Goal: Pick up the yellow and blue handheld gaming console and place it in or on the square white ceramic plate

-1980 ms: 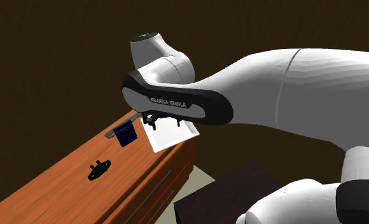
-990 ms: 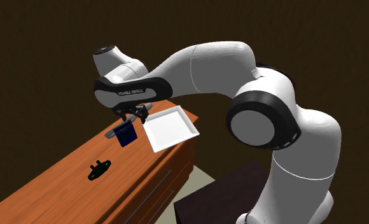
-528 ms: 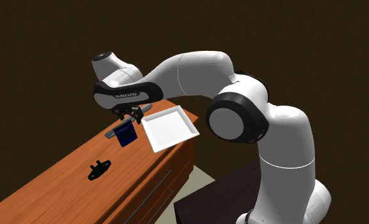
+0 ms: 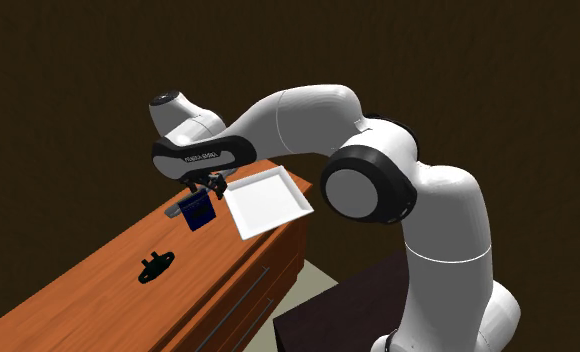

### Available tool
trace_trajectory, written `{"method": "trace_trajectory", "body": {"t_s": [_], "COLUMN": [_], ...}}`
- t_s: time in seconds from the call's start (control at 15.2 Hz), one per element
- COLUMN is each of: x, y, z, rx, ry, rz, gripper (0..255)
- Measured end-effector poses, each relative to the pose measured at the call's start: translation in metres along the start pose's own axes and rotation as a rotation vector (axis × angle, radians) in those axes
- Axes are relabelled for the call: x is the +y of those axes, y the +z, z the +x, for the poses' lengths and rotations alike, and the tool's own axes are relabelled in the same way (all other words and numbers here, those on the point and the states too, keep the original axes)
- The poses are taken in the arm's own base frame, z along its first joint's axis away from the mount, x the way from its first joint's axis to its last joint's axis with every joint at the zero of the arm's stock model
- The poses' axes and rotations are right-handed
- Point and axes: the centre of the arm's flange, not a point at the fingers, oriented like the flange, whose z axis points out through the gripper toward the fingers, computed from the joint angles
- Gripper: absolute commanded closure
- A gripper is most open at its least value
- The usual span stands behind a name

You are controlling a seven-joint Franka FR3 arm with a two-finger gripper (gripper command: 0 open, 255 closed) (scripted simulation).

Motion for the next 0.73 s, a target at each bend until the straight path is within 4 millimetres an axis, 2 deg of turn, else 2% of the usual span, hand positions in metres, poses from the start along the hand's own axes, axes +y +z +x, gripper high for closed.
{"method": "trace_trajectory", "body": {"t_s": [0.2, 0.26, 0.73], "x": [0.0000, 0.0000, 0.0000], "y": [0.0002, 0.0002, -0.0001], "z": [-0.0001, -0.0001, 0.0002], "rx": [0.000, 0.000, 0.000], "ry": [0.000, 0.000, 0.000], "rz": [0.000, 0.000, 0.001], "gripper": [0, 255, 255]}}
